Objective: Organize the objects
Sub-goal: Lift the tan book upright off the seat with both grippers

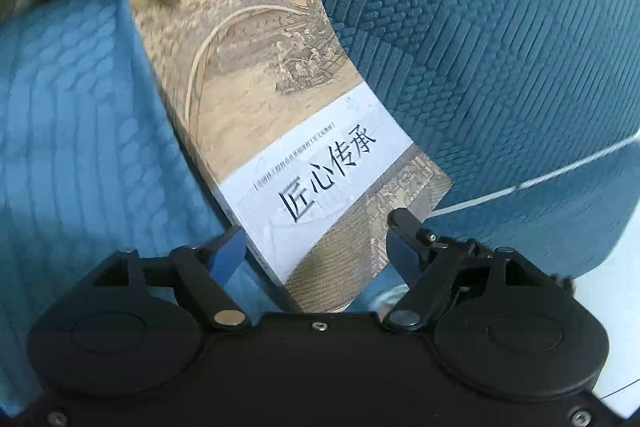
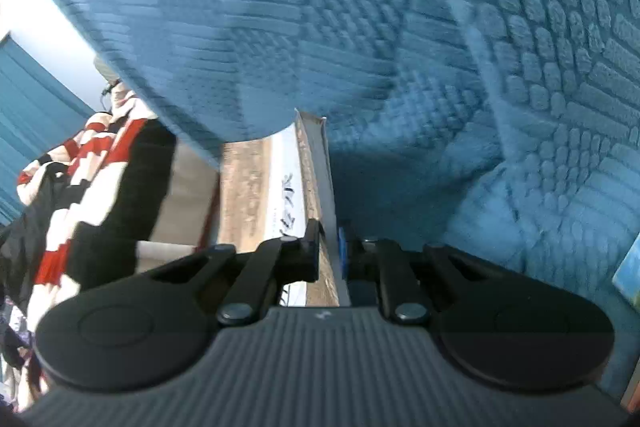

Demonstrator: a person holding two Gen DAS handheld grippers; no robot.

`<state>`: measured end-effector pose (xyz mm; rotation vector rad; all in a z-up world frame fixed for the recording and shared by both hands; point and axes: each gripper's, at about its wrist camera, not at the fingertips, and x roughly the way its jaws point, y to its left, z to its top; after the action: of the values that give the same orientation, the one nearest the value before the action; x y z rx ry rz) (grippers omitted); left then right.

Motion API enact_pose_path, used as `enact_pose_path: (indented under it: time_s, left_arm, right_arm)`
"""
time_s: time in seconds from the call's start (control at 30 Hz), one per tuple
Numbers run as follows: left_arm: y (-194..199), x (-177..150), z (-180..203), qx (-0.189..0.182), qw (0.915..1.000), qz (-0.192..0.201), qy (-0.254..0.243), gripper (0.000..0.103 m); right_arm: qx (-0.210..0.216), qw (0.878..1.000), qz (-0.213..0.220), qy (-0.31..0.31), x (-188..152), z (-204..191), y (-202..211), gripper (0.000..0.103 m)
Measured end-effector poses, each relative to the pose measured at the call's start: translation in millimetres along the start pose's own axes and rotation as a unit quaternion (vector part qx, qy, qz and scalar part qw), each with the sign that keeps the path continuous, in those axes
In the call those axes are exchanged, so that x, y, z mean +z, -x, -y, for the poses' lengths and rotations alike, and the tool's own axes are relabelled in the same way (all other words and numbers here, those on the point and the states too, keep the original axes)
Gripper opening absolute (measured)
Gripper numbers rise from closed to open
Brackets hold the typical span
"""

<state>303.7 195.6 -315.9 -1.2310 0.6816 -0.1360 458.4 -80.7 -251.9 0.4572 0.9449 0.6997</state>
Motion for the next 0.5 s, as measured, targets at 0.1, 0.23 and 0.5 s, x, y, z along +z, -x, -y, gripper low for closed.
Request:
enact_pose_path:
  time_s: [0.1,0.23,0.5]
  left_arm:
    - [15.1,-3.2,-8.0,-0.034,0.9986,0.021,0.034,0.080]
    - [29.3,-6.5,-23.9,-0.064,0.9932,0.036,0.089,0.081]
    - [39.0,-6.2,-61.3,-0.112,0.9726,0.048,0.198,0.082]
  right_arm:
    - [0.013,1.000,0.013,-0.010,-1.7,-20.3,7.3,0.011]
    - [0.027,0.999,0.028,-0.028,-5.1,-44.3,19.4,0.011]
    - [0.023,0.998,0.039,-0.045,-5.4,-78.6,24.7,0.011]
